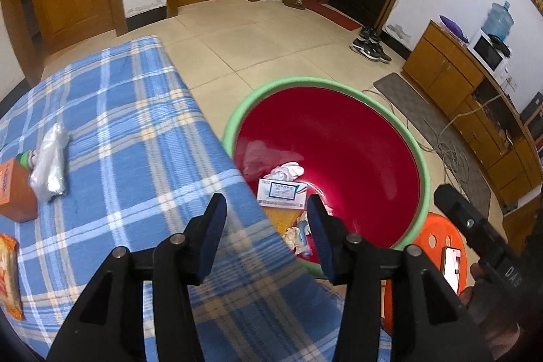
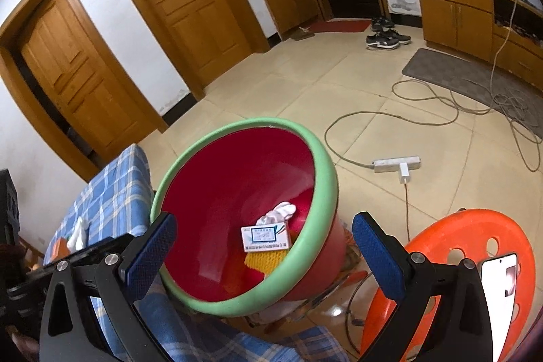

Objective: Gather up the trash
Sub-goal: 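Return the left tool to the table and grasp the orange snack bag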

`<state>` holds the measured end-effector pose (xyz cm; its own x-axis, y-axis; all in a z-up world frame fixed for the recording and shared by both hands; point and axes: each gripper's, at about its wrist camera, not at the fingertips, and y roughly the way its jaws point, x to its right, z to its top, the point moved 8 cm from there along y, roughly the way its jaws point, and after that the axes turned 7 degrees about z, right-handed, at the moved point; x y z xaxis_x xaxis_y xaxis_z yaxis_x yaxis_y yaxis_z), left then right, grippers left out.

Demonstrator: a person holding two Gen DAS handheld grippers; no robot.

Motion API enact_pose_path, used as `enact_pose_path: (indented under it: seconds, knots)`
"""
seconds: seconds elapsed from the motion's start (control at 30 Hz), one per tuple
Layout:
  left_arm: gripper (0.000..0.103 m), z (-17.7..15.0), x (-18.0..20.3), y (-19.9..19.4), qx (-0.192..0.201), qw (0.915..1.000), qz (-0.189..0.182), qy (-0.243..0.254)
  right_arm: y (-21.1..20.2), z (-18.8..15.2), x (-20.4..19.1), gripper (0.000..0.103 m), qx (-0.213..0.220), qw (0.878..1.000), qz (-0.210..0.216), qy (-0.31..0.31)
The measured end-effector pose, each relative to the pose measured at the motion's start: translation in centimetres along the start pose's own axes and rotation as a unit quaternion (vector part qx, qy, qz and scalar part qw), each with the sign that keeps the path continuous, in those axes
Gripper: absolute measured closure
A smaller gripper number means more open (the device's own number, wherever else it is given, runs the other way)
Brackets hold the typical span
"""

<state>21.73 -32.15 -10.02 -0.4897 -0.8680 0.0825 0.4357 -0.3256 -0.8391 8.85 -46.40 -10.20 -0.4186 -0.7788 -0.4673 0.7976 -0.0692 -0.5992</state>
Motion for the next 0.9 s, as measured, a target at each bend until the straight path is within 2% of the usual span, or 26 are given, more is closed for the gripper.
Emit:
enact_pose_path:
  seconds: [0.2, 0.4, 0.67, 0.9]
  knots:
    - [0.054, -0.8, -1.8, -1.7, 0.01, 0.9996, 0.026, -0.007, -1.4, -0.5, -1.7, 0.001, 0.005, 0.999, 0.043, 0.002]
    - [0.054, -1.9, -4.7, -3.4, 0.012, 0.9984, 0.044, -0.034, -2.0, -1.6, -4.4, 0.001, 0.0, 0.998, 0.057, -0.024]
    - [0.054, -3.5, -10.0, -5.4, 0.015, 0.9944, 0.083, -0.063, -1.9, -4.0, -7.9, 0.001, -0.024, 0.996, 0.068, -0.057]
    - [0.054, -5.2, -16.2, -7.1, 0.023, 0.9869, 0.132, -0.089, -1.4, -5.9, -10.3, 0.001, -0.053, 0.993, 0.076, -0.076]
